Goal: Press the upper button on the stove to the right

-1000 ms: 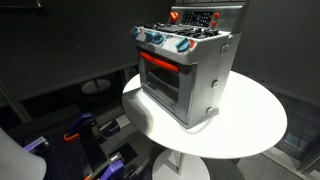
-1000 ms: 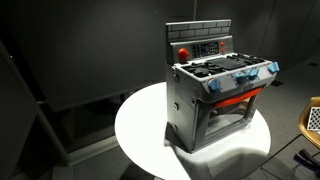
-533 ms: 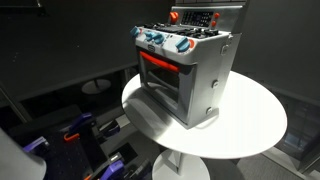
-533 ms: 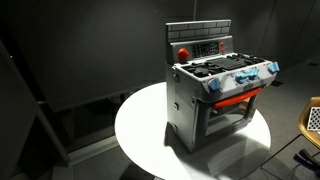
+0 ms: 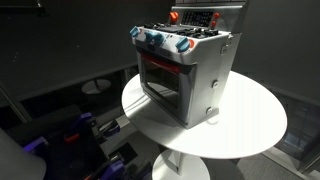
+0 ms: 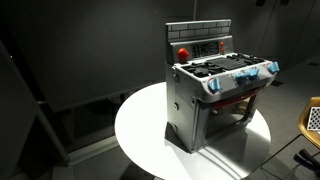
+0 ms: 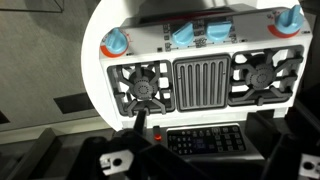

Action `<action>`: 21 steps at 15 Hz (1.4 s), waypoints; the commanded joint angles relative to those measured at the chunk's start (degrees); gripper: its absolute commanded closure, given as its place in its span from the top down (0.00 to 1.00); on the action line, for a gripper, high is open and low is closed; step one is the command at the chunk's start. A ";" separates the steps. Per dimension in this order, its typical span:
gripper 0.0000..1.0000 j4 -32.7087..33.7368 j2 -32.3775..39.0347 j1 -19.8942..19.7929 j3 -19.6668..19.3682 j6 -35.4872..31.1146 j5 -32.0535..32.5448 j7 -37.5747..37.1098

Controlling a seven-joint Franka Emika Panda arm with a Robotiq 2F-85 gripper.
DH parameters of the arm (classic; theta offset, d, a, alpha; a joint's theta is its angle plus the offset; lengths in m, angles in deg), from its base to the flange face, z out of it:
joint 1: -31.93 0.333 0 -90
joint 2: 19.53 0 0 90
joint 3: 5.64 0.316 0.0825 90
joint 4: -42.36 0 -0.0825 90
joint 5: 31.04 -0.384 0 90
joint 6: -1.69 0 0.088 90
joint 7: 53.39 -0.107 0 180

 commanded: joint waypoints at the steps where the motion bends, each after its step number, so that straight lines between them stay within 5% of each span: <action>1: 1.00 4.51 5.46 -0.74 -1.22 -0.56 2.16 -3.43; 12: 1.00 11.85 17.23 -0.31 -5.77 -3.09 4.90 -7.27; 21: 1.00 11.16 17.36 0.24 -6.59 -3.18 3.66 -5.95</action>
